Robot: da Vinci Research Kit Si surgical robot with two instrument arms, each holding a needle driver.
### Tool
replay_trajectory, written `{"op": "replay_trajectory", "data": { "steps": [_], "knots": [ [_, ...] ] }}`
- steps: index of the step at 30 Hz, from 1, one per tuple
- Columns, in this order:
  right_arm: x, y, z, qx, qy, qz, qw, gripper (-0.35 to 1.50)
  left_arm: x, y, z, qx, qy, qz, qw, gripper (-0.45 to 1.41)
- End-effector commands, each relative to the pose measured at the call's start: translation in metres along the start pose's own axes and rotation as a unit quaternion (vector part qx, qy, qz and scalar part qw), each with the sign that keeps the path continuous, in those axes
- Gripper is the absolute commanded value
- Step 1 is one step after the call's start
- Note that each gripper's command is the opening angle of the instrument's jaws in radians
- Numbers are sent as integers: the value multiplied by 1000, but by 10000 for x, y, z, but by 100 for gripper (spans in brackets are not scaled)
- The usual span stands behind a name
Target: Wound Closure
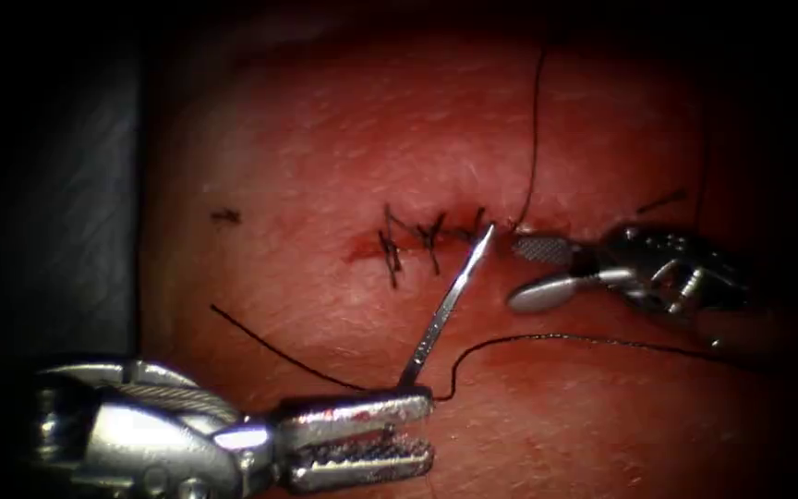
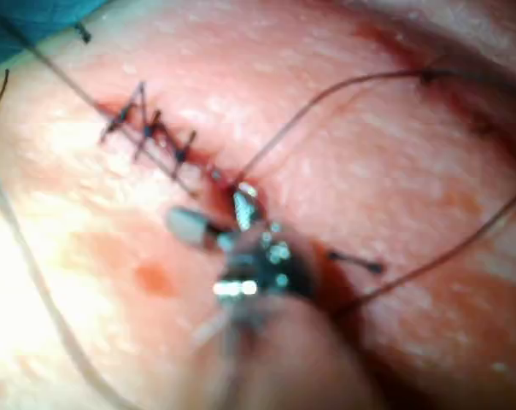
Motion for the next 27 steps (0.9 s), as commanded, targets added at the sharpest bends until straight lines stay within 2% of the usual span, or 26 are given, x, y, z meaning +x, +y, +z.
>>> {"op": "replay_trajectory", "data": {
  "steps": [1, 6, 10, 18, 22, 27],
  "knots": [
    [-7, -8, 6, 3, 0, 1, 1000, 114, -2, 3, 7, -1, 0, -1, 1000, -45],
    [1, -15, -2, 6, 0, 6, 1000, 119, -4, -1, 10, 2, 1, -3, 1000, -45],
    [15, -19, -15, 10, 3, 6, 1000, 118, -22, -6, 15, 5, 1, -6, 1000, -45],
    [18, -13, -32, 10, 1, -5, 1000, 119, -36, -8, 5, 10, -10, -20, 1000, -45],
    [20, -13, -38, 14, 1, -4, 1000, 119, -40, 7, -1, 12, -12, -28, 999, -45],
    [34, -9, -41, 20, 20, 3, 1000, 109, -50, 29, 2, 17, -15, -33, 999, -45]
  ]
}}
